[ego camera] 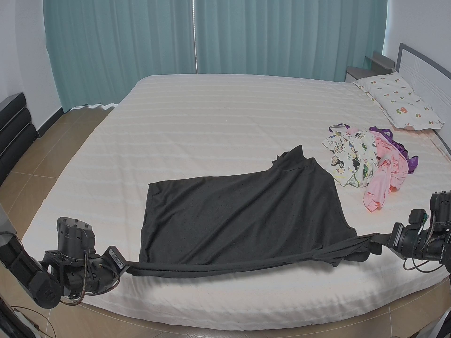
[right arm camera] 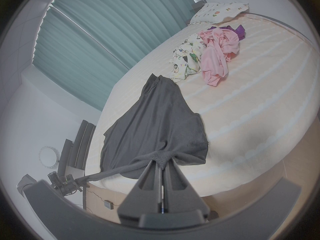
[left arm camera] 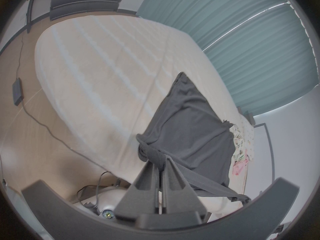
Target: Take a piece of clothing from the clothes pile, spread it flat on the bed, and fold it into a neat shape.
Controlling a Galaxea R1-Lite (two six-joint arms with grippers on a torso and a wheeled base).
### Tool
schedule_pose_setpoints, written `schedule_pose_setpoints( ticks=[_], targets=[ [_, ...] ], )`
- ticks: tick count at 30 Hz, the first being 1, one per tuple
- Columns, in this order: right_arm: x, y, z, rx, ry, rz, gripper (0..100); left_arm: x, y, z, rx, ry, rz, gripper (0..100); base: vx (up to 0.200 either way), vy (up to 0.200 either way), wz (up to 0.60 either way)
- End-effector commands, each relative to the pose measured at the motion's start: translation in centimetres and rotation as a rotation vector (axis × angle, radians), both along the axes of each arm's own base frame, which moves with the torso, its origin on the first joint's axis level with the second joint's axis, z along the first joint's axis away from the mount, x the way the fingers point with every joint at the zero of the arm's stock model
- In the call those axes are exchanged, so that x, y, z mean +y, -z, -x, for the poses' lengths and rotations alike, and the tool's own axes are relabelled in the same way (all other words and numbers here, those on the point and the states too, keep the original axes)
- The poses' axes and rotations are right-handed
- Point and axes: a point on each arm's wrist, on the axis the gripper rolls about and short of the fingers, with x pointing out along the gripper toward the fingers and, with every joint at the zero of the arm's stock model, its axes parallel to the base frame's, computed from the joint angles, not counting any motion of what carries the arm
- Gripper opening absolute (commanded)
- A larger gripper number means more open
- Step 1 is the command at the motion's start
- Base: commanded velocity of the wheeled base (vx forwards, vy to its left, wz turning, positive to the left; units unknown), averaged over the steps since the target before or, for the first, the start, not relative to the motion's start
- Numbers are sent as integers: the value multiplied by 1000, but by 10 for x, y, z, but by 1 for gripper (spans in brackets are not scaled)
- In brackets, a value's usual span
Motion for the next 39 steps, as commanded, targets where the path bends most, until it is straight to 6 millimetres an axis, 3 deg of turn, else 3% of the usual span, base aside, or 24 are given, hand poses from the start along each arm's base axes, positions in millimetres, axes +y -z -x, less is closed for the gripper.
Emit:
schedule_pose_setpoints(
  ticks=[1, 10, 28, 39],
  targets=[
    [0, -3, 12, 19, -10, 10, 0, 1, -9, 13, 24, 24, -6, 0, 0, 0, 0],
    [-12, 21, 33, 201, -57, 124, 0, 5, 6, 31, 147, 85, -93, 0, 0, 0, 0],
    [-27, 27, 48, 301, -49, 179, 0, 1, 20, 51, 237, 149, -129, 0, 0, 0, 0],
    [-29, 14, 31, 221, -66, 167, 0, -6, 9, 28, 155, 130, -107, 0, 0, 0, 0]
  ],
)
